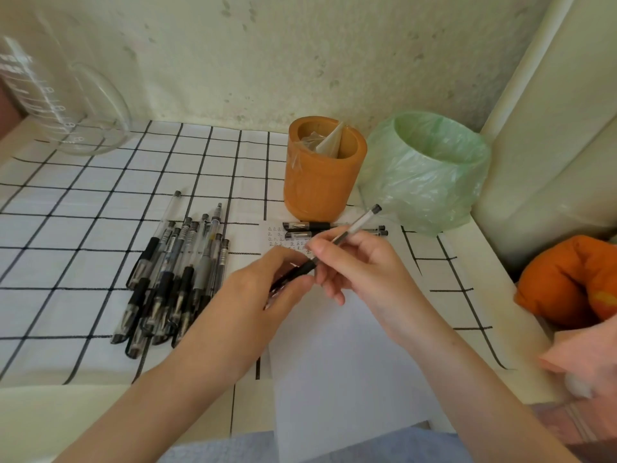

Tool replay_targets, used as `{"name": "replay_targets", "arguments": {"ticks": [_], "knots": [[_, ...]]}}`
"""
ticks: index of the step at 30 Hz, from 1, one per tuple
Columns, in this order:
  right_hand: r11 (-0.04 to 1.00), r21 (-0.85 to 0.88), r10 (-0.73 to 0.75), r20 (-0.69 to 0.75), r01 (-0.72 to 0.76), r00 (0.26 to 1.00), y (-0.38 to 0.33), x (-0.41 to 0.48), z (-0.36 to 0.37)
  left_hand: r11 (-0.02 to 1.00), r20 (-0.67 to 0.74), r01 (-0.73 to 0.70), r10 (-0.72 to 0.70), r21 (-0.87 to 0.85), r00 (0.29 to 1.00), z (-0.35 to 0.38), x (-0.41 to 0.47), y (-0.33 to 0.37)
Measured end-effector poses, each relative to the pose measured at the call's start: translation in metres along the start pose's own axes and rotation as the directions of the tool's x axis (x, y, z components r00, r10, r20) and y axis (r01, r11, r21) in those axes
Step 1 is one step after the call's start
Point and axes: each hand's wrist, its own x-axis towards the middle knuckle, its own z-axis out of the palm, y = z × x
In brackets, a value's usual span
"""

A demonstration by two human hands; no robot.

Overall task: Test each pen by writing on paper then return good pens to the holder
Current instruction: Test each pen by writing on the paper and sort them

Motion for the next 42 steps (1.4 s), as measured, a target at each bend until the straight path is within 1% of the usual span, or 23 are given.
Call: {"name": "replay_targets", "arguments": {"ticks": [2, 6, 10, 15, 19, 22, 24, 27, 30, 33, 37, 39, 42], "knots": [[0.999, -0.038, -0.016, 0.02, 0.017, 1.0, 0.0, -0.002, 0.001, 0.997, 0.026, 0.018, -0.016, -0.078, 1.0, 0.001, 0.001, 0.004], [0.997, -0.069, -0.012, 0.045, 0.015, 0.999, 0.0, -0.002, -0.001, 0.995, 0.025, 0.042, -0.04, -0.092, 0.999, 0.003, -0.001, 0.005], [0.996, -0.089, -0.015, 0.096, 0.023, 0.995, -0.002, -0.002, -0.004, 0.982, 0.013, 0.067, -0.065, -0.175, 0.998, 0.003, -0.004, 0.005], [0.999, -0.036, -0.017, 0.088, 0.02, 0.996, -0.004, -0.003, -0.002, 0.965, 0.003, 0.099, -0.101, -0.243, 0.995, 0.002, 0.0, 0.008], [0.999, 0.045, -0.02, 0.086, 0.016, 0.996, -0.006, -0.003, -0.006, 0.961, -0.022, 0.062, -0.071, -0.268, 0.997, 0.0, -0.001, 0.012], [0.999, 0.045, -0.024, 0.052, 0.022, 0.998, -0.009, -0.003, -0.008, 0.966, 0.013, 0.07, -0.069, -0.248, 0.998, -0.002, -0.001, 0.013], [0.996, 0.088, -0.02, -0.05, 0.024, 0.999, -0.009, -0.001, -0.012, 0.969, 0.036, 0.117, -0.112, -0.216, 0.993, -0.002, -0.002, 0.011], [0.981, 0.191, 0.021, -0.232, 0.024, 0.972, -0.015, 0.005, -0.027, 0.967, 0.014, 0.161, -0.161, -0.197, 0.987, 0.002, -0.004, 0.007], [0.979, 0.203, 0.054, -0.316, 0.012, 0.947, -0.016, 0.009, -0.041, 0.978, 0.01, 0.149, -0.149, -0.145, 0.989, 0.006, -0.004, 0.002], [0.984, 0.18, 0.062, -0.321, -0.003, 0.945, -0.01, 0.01, -0.043, 0.99, 0.079, 0.126, -0.122, -0.055, 0.989, 0.008, -0.004, 0.0], [0.984, 0.16, 0.113, -0.222, -0.079, 0.968, -0.001, 0.015, -0.045, 0.995, 0.177, 0.034, -0.051, 0.097, 0.983, 0.009, -0.006, -0.005], [0.989, 0.131, 0.103, -0.266, -0.07, 0.958, 0.007, 0.019, -0.047, 0.978, 0.209, -0.014, -0.03, 0.206, 0.978, 0.009, -0.008, -0.006], [0.998, -0.063, -0.012, -0.408, -0.015, 0.913, 0.018, 0.024, -0.048, 0.961, 0.239, -0.037, -0.031, 0.273, 0.971, 0.012, -0.009, -0.007]]}}
